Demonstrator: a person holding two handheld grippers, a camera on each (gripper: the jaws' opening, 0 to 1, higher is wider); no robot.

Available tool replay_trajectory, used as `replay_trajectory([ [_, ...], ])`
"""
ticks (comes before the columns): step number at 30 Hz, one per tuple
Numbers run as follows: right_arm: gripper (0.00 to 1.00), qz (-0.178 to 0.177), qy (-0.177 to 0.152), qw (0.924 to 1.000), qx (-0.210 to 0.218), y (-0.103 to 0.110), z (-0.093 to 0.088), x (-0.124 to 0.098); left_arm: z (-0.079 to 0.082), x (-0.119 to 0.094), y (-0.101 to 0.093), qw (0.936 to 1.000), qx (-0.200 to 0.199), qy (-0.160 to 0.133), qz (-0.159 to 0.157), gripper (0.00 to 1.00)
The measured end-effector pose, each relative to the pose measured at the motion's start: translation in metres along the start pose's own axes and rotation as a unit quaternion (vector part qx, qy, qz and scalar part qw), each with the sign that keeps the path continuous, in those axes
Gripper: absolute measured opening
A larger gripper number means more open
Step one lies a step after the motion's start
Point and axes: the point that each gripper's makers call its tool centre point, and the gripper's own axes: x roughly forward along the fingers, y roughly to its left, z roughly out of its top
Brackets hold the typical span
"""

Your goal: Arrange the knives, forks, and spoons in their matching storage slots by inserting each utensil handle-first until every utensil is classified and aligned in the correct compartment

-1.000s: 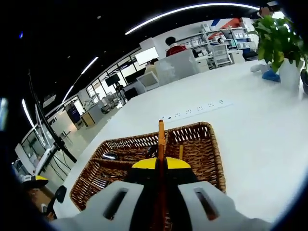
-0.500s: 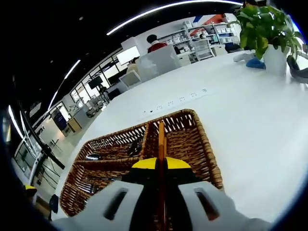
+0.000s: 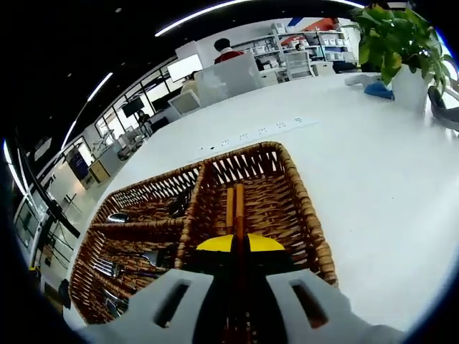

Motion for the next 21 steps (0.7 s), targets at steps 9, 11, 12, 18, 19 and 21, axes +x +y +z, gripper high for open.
replay_trajectory([
  [9,0.03,0.001,0.022,0.9996,-0.02,0.0,-0.008,0.001,0.001,-0.001,0.001,1.0,0.0,0.002,0.003,1.0],
  [11,0.04,0.003,0.023,0.9995,-0.022,0.001,-0.009,0.001,0.001,-0.001,0.001,1.0,0.001,0.003,0.002,1.0],
  [12,0.05,0.002,0.021,0.9995,-0.026,0.0,-0.008,0.0,0.001,0.0,0.0,1.0,0.002,0.003,0.001,1.0],
  [18,0.11,0.001,0.016,0.999,-0.042,0.002,-0.004,-0.007,0.003,0.001,0.0,1.0,0.003,0.002,0.0,1.0],
  [19,0.12,0.008,0.014,0.9988,-0.045,0.004,-0.003,-0.01,0.004,0.002,0.0,1.0,0.003,0.0,0.0,1.0],
  [21,0.15,0.011,0.011,0.9985,-0.052,0.006,-0.002,-0.016,0.005,0.003,0.0,1.0,0.001,-0.002,-0.001,1.0],
])
